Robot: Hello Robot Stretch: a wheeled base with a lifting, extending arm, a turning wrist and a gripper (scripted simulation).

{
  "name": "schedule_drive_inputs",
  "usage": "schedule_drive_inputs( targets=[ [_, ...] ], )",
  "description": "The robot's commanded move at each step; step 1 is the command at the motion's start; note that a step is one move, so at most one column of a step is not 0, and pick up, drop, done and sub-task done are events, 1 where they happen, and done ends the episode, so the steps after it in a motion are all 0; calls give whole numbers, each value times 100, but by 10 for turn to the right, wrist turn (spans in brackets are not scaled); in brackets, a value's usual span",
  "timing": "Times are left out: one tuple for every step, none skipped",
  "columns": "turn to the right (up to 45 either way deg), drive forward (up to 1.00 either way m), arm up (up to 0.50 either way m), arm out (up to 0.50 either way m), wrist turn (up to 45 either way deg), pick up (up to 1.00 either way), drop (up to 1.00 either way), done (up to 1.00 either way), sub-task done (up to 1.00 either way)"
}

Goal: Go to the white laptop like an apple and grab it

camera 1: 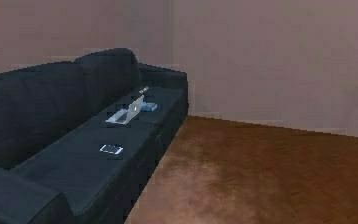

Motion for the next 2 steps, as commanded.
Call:
schedule_drive_inputs(
  targets=[
    [0,5,0,0,0,0,0,0,0],
    [150,0,0,0,0,0,0,0,0]
  ],
)
